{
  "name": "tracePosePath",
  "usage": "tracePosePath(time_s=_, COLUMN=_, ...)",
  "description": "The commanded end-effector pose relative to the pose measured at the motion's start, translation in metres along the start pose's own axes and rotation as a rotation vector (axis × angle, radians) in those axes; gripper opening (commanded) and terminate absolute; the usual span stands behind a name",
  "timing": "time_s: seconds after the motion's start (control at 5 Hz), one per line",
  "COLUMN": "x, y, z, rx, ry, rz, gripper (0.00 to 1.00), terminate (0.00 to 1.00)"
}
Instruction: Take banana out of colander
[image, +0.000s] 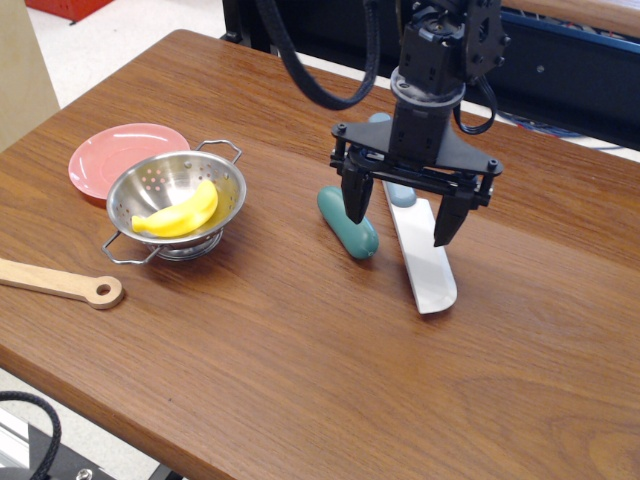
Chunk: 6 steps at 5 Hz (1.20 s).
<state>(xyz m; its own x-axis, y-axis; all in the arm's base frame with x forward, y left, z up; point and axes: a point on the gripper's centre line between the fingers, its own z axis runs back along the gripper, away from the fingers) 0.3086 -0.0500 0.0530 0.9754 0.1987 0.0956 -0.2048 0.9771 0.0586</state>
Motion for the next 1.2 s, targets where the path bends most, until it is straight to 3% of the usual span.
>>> tracePosePath(time_s=0.0, x=0.0, y=0.0, z=0.0, rx=0.0, ry=0.0, rz=0.0, gripper=1.0, terminate=0.0)
tracePosePath(time_s=0.4, x=-0.001, y=0.041, z=0.043, rx=-0.078, ry=-0.013, rz=-0.158, gripper=1.0, terminate=0.0)
tracePosePath(time_s=0.6, x=-0.001, y=0.065, z=0.058, rx=-0.044, ry=-0.057, rz=-0.225, gripper=1.0, terminate=0.0)
tracePosePath(time_s=1.0, x=0.0, y=0.129, z=0.05, rx=0.003, ry=-0.051, rz=-0.389, gripper=1.0, terminate=0.0)
